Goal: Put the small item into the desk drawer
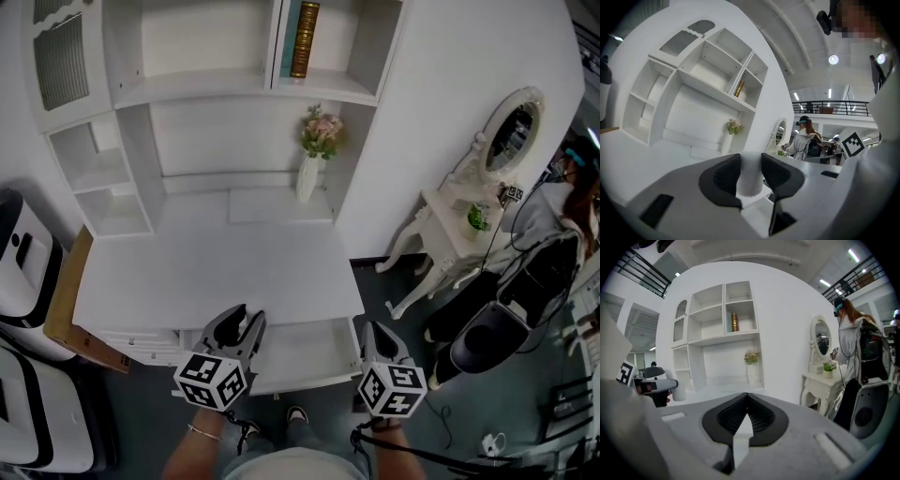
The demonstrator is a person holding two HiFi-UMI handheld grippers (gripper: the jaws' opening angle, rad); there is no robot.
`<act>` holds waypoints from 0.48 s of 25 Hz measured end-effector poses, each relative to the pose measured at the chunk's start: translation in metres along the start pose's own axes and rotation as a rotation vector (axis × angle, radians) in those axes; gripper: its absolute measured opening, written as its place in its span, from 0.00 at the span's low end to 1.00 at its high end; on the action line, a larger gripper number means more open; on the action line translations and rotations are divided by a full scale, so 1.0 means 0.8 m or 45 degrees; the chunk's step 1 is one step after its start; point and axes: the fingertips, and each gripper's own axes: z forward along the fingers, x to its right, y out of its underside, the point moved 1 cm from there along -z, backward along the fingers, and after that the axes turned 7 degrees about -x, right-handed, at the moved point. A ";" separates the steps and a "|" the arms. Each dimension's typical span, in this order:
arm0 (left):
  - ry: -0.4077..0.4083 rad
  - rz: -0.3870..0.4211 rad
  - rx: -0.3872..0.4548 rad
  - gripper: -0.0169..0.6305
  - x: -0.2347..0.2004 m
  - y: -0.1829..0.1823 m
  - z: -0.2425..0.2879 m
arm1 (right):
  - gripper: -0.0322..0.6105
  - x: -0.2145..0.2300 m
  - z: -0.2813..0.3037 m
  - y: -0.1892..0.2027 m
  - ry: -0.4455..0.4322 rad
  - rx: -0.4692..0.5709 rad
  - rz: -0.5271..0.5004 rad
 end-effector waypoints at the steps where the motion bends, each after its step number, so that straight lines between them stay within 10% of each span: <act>1: 0.021 0.004 -0.009 0.24 0.005 0.001 0.006 | 0.06 0.007 -0.004 0.001 0.021 0.002 0.010; 12: 0.150 0.020 -0.107 0.24 0.045 0.027 0.036 | 0.06 0.050 -0.039 0.031 0.156 -0.012 0.111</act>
